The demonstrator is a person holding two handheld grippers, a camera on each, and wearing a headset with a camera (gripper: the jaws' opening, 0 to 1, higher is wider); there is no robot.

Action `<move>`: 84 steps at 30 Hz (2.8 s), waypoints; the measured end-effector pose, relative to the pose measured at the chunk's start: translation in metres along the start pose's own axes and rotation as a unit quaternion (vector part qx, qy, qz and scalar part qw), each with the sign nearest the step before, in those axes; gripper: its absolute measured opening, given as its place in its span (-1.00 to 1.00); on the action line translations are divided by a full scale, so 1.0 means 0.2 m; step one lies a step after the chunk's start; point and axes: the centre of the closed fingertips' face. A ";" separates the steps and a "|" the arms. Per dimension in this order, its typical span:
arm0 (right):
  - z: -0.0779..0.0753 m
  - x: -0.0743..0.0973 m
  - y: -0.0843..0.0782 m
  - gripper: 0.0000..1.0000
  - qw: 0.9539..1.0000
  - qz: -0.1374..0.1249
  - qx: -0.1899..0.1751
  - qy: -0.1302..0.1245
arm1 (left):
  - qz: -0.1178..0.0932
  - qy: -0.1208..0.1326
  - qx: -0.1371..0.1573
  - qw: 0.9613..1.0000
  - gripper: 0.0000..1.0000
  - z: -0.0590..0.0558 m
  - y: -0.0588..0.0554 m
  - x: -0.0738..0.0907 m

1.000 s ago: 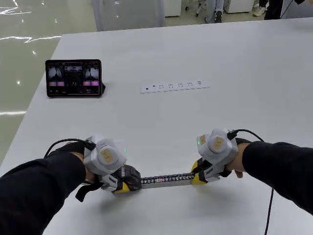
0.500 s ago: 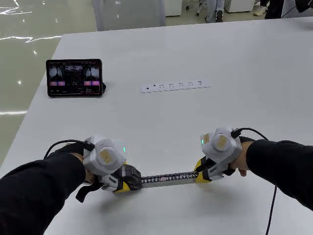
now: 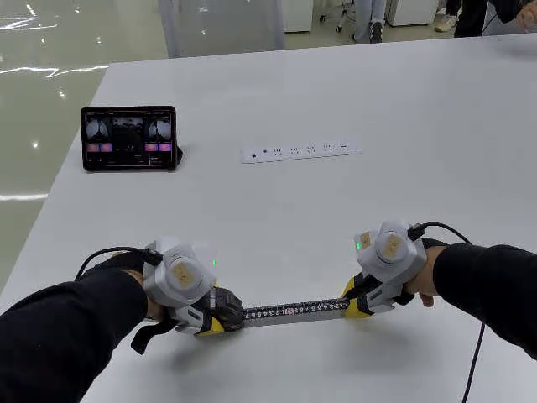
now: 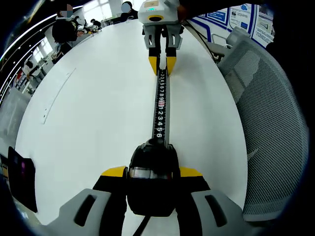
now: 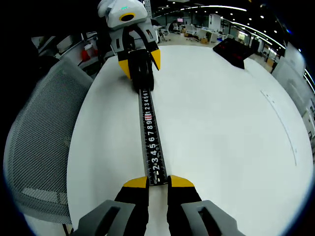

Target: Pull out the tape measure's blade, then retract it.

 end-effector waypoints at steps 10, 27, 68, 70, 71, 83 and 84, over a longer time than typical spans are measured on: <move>0.00 0.01 -0.04 -0.81 1.000 0.003 -0.001 -0.001 | -0.001 -0.001 -0.001 1.000 -0.33 0.00 0.00 0.00; -0.02 0.06 -0.12 -0.81 1.000 0.011 -0.010 -0.005 | -0.003 -0.005 -0.009 1.000 -0.33 0.00 0.00 0.00; -0.07 0.14 -0.23 -0.81 1.000 0.013 -0.028 -0.005 | 0.002 -0.003 -0.011 1.000 -0.33 0.00 0.00 0.00; -0.07 0.14 -0.23 -0.81 0.999 0.013 -0.030 -0.005 | 0.002 -0.002 -0.011 1.000 -0.33 0.00 0.00 0.00; -0.07 0.15 -0.24 -0.81 0.999 0.013 -0.031 -0.005 | 0.002 -0.002 -0.011 1.000 -0.33 0.00 0.00 0.00; -0.07 0.16 -0.26 -0.81 0.999 0.013 -0.034 -0.002 | 0.002 -0.002 -0.012 1.000 -0.33 -0.01 0.00 0.00; -0.07 0.16 -0.27 -0.81 0.999 0.013 -0.034 -0.002 | 0.001 -0.002 -0.011 1.000 -0.33 -0.01 0.00 0.00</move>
Point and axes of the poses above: the centre of the closed fingertips' face, and the gripper's own axes: x roughly backward along the fingers, z roughly to its left, y roughly out of its top, and after that the axes turned 10 degrees about -x, right-handed
